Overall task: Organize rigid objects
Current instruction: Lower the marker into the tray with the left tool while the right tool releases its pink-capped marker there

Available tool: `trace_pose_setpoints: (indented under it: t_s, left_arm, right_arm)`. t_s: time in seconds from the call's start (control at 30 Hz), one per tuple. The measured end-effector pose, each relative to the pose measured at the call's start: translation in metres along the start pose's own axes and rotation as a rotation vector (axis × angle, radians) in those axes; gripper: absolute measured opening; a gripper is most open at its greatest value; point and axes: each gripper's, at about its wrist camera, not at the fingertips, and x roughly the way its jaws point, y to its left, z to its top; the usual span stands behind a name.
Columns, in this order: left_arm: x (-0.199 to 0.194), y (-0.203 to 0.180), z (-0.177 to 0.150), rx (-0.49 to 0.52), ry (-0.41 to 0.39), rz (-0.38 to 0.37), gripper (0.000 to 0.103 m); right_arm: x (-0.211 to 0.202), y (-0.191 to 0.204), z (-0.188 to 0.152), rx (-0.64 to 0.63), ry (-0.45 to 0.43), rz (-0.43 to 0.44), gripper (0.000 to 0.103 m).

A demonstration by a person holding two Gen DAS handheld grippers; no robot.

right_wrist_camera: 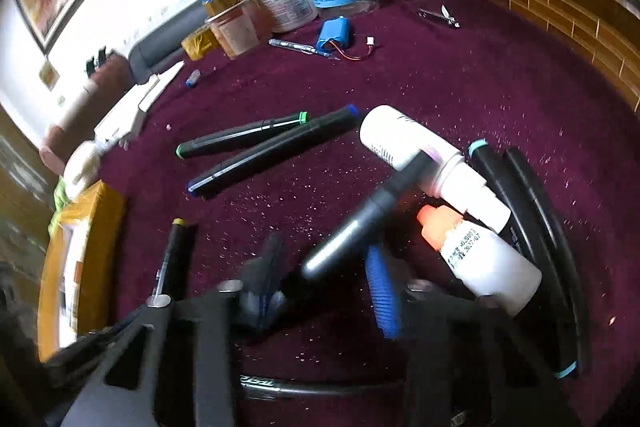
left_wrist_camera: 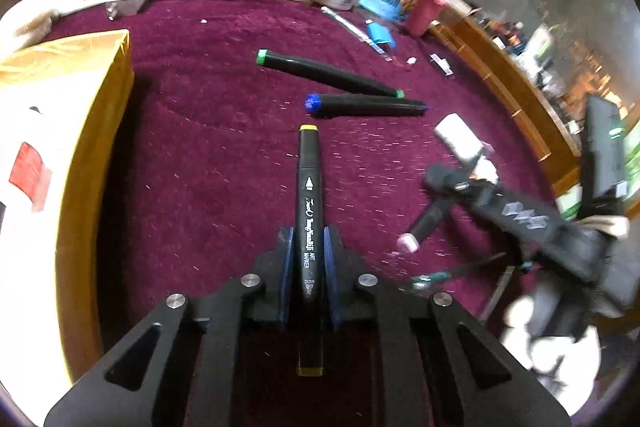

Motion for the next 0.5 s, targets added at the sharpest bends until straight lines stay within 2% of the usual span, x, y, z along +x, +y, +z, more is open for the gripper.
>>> trace_pose_setpoints:
  t_s: [0.1,0.2,0.5]
  left_arm:
    - [-0.016,0.0,-0.002,-0.002,-0.037,-0.039,0.012]
    - [-0.034,0.004,-0.004,-0.025,-0.073,-0.088,0.012]
    - [-0.087,0.04,-0.013,-0.135,-0.183,-0.183,0.012]
  right_arm:
    - [0.0,-0.004,-0.003,0.01,0.011,0.052,0.014]
    - [-0.006,-0.016,-0.01,0.073,0.031,0.173,0.014]
    - [-0.035,0.002,-0.021,0.062,0.028,0.351,0.014]
